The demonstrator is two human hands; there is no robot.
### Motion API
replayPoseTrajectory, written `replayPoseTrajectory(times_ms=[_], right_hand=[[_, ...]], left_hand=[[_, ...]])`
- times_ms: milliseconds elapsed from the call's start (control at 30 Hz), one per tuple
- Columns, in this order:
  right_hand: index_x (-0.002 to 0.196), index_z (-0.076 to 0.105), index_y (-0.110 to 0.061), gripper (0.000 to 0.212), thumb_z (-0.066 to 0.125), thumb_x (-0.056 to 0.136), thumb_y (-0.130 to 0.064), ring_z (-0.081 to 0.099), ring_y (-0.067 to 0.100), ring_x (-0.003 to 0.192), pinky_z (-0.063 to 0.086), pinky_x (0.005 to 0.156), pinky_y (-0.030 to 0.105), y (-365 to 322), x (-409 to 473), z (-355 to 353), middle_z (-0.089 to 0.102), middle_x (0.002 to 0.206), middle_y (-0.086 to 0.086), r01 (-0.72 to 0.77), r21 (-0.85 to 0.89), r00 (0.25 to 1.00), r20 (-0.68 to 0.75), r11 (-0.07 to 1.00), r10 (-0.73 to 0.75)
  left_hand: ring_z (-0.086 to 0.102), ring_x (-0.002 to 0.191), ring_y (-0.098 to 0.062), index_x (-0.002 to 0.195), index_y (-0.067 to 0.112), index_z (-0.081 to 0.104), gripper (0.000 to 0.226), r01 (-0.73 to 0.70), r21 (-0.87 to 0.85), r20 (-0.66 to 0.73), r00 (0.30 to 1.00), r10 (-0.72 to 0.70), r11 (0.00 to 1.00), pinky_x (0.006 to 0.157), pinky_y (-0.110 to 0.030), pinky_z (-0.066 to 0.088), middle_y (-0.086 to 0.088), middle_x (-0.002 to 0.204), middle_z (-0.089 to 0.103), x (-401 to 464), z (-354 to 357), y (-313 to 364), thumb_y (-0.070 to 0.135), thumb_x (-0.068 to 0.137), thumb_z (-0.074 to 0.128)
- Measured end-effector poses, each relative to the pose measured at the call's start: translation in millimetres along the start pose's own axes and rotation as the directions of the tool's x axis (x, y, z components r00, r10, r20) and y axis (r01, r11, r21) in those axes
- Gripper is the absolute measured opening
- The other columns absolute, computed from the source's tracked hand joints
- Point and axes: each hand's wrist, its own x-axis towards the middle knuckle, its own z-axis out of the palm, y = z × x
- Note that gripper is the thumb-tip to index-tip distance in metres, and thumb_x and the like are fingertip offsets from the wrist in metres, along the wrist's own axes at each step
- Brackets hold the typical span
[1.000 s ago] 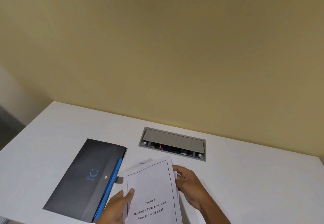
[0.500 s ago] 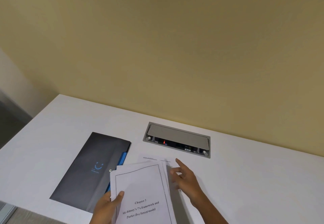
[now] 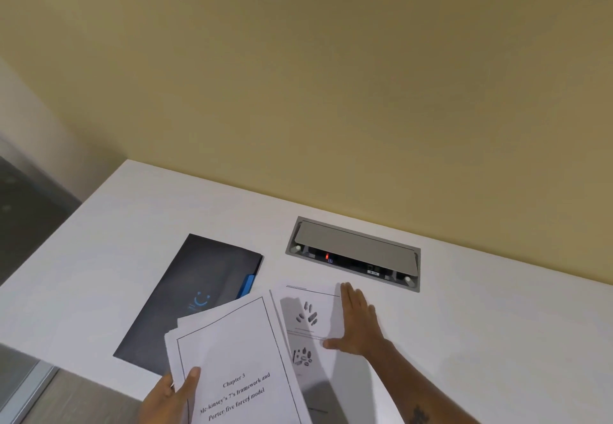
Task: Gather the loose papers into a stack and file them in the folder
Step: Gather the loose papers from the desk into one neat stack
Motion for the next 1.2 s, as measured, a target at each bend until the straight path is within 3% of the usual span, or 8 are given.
replayPoseTrajectory(times_ms=[200, 333, 500, 700, 800, 933, 1033, 1200], right_hand=[[0.168, -0.014, -0.009, 0.138, 0.077, 0.082, -0.068, -0.009, 0.034, 0.166, 0.008, 0.133, 0.061, -6, 8, 14, -0.011, 0.180, 0.007, -0.024, -0.099, 1.000, -0.004, 0.995, 0.023], [0.169, -0.007, -0.011, 0.129, 0.076, 0.085, -0.064, 0.000, 0.032, 0.166, 0.007, 0.133, 0.056, -8, 6, 20, 0.003, 0.180, 0.004, -0.010, -0.085, 0.999, -0.043, 0.996, 0.006], [0.171, 0.007, -0.019, 0.118, 0.083, 0.086, -0.050, 0.023, 0.028, 0.162, 0.020, 0.132, 0.044, -12, -5, 31, 0.034, 0.172, 0.006, -0.056, 0.087, 0.994, -0.086, 0.995, 0.064], [0.168, 0.023, -0.024, 0.103, 0.087, 0.088, -0.015, 0.067, 0.020, 0.109, 0.056, 0.087, 0.023, -13, -20, 38, 0.065, 0.125, 0.005, -0.194, 0.414, 0.963, -0.091, 0.890, 0.252], [0.148, 0.059, -0.009, 0.064, 0.078, 0.089, 0.009, 0.068, 0.019, 0.086, 0.062, 0.089, 0.029, -5, -24, 40, 0.075, 0.100, 0.013, -0.163, 0.593, 0.952, -0.115, 0.789, 0.283], [0.116, 0.076, -0.007, 0.027, 0.069, 0.094, 0.006, 0.065, 0.018, 0.087, 0.060, 0.088, 0.025, 5, -35, 39, 0.075, 0.113, 0.011, -0.153, 0.600, 0.936, -0.166, 0.785, 0.309], [0.136, 0.065, -0.014, 0.054, 0.085, 0.086, -0.023, 0.064, 0.017, 0.114, 0.058, 0.094, 0.031, 0, -42, 44, 0.064, 0.129, 0.001, -0.093, 0.522, 0.962, -0.172, 0.848, 0.211], [0.166, 0.025, -0.021, 0.109, 0.086, 0.079, -0.042, 0.029, 0.024, 0.156, 0.033, 0.126, 0.044, -20, -30, 41, 0.030, 0.169, -0.005, 0.065, 0.163, 0.998, -0.024, 0.984, -0.062]], left_hand=[[0.066, 0.120, -0.037, 0.132, 0.009, 0.070, 0.036, 0.031, -0.040, -0.032, 0.999, -0.032, 0.999, 0.105, -0.044, 0.045, -0.019, 0.124, 0.076, -1, 1, -2, 0.025, 0.099, 0.069], [0.068, 0.107, -0.040, 0.114, 0.008, 0.074, 0.050, 0.065, -0.031, -0.031, 0.997, -0.066, 0.997, 0.092, -0.041, 0.045, -0.021, 0.103, 0.076, 4, 6, -2, 0.051, 0.088, 0.069], [0.066, 0.106, -0.042, 0.119, 0.008, 0.074, 0.030, 0.063, -0.042, -0.026, 0.998, -0.064, 0.997, 0.092, -0.041, 0.045, -0.022, 0.106, 0.078, 20, 13, -1, 0.028, 0.098, 0.070], [0.070, 0.107, -0.037, 0.118, 0.021, 0.072, 0.024, 0.040, -0.140, 0.001, 0.999, -0.041, 0.989, 0.107, -0.053, 0.050, -0.011, 0.107, 0.080, 27, 21, -2, 0.033, 0.096, 0.072], [0.073, 0.107, -0.038, 0.117, 0.023, 0.073, 0.023, 0.051, -0.235, 0.025, 0.999, -0.046, 0.971, 0.108, -0.056, 0.050, -0.012, 0.108, 0.081, 31, 27, -5, 0.030, 0.095, 0.074], [0.076, 0.099, -0.034, 0.114, 0.016, 0.077, 0.025, 0.039, -0.298, 0.014, 0.999, -0.036, 0.954, 0.097, -0.050, 0.056, -0.008, 0.099, 0.083, 34, 34, -8, 0.027, 0.092, 0.078], [0.074, 0.107, -0.039, 0.110, 0.020, 0.077, 0.020, 0.058, -0.365, 0.043, 0.998, -0.045, 0.929, 0.107, -0.060, 0.051, -0.012, 0.107, 0.082, 38, 36, -13, 0.026, 0.091, 0.080], [0.075, 0.109, -0.037, 0.117, 0.024, 0.077, 0.032, 0.009, -0.377, 0.040, 0.999, 0.006, 0.926, 0.107, -0.059, 0.051, -0.007, 0.107, 0.083, 39, 34, -24, 0.033, 0.087, 0.084]])
